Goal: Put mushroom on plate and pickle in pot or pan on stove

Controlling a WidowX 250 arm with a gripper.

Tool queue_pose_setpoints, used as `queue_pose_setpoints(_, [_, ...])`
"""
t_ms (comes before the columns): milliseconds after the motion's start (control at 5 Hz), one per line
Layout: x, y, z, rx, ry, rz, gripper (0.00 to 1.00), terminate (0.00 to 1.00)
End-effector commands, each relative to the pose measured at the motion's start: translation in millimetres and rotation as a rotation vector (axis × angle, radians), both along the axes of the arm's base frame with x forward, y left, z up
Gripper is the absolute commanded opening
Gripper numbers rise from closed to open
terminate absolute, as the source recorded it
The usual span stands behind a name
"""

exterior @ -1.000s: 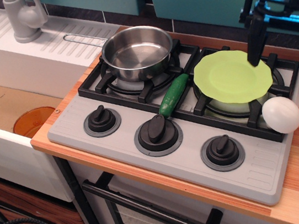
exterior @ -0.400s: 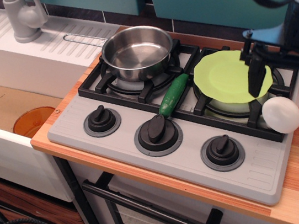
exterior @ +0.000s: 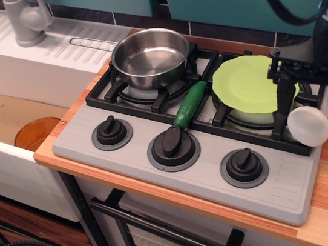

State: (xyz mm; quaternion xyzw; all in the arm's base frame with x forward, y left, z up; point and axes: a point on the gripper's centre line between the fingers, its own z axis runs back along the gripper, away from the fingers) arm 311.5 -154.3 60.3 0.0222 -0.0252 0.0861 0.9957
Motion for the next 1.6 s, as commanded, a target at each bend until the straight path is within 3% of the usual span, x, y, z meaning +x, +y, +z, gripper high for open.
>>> queue_pose_setpoints(0, [6.9, 0.5, -1.4, -0.006, -0.059, -0.013, 1.00, 0.00])
queue_pose_setpoints(800, [7.5, -10.4, -26.5, 0.007, -0.095, 0.009, 1.00, 0.00])
queue_pose_setpoints(1000, [6.2, -12.3, -25.8, 0.012, -0.072, 0.018, 0.00, 0.00])
queue_pose_setpoints(1400, [2.8, -13.9, -21.3, 0.016, -0.051, 0.026, 0.00, 0.00])
